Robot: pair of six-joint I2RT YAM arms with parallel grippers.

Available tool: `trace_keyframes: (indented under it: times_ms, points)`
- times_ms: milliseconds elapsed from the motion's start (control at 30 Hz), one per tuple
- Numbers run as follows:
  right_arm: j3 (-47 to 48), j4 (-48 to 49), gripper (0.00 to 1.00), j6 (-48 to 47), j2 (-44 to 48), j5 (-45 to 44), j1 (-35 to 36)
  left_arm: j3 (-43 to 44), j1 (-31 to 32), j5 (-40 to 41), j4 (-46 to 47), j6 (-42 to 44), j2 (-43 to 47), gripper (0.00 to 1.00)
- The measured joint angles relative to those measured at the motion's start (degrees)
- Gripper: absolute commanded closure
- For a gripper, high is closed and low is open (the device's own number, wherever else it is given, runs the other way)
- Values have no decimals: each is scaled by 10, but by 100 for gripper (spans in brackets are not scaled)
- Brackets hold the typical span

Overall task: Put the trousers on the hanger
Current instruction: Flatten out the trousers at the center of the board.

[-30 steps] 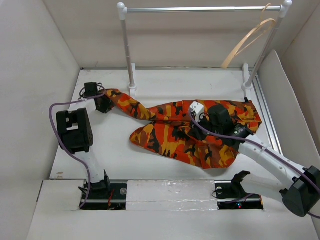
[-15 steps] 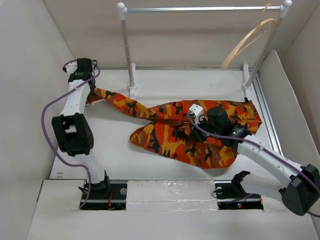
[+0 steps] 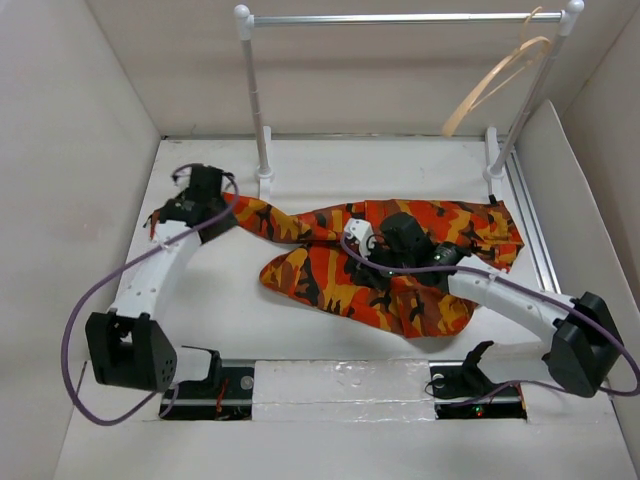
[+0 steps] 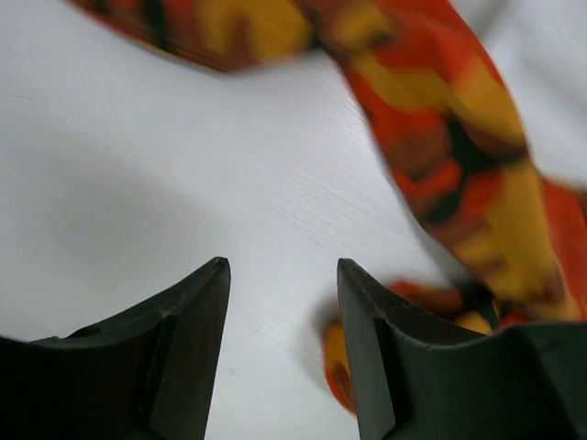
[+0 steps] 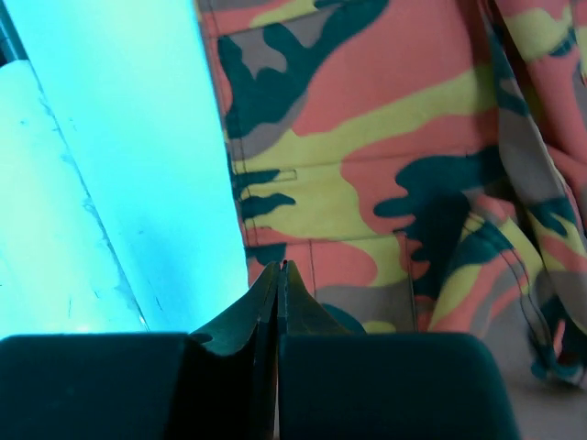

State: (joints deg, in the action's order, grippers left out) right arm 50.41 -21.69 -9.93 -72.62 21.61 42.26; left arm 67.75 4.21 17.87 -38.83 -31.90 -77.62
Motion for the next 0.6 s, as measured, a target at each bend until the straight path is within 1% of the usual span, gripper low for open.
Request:
trace_keyframes:
  times_ms: [67, 100, 133, 200, 300, 367, 400, 433, 533, 567, 600]
  points:
    - [3, 2, 100, 0, -4, 1, 8, -37, 70, -41, 18, -9, 30, 53]
    - [3, 2, 99, 0, -2, 0, 9, -55, 102, -61, 30, -13, 29, 53]
    - [3, 2, 93, 0, 0, -2, 9, -68, 126, -80, 37, -15, 19, 51]
    - [3, 2, 90, 0, 8, -6, 8, -85, 155, -109, 51, -15, -30, 51]
    - [3, -2, 86, -1, 17, -11, 9, -90, 174, -129, 70, -7, -120, 50]
    - [3, -6, 80, 2, 25, -16, 9, -87, 183, -130, 77, 1, -165, 50]
    - [0, -6, 77, 5, 30, -18, 9, -84, 185, -130, 80, 7, -180, 50]
    - [-3, -5, 70, 8, 37, -20, 10, -80, 186, -131, 83, 14, -191, 49]
    - [-19, -5, 61, 21, 66, -25, 10, -55, 190, -133, 94, 33, -217, 49]
    - [-22, -5, 58, 22, 70, -26, 10, -46, 191, -134, 101, 40, -224, 53]
    - [-31, -6, 58, 27, 80, -29, 10, -41, 191, -134, 109, 46, -231, 53]
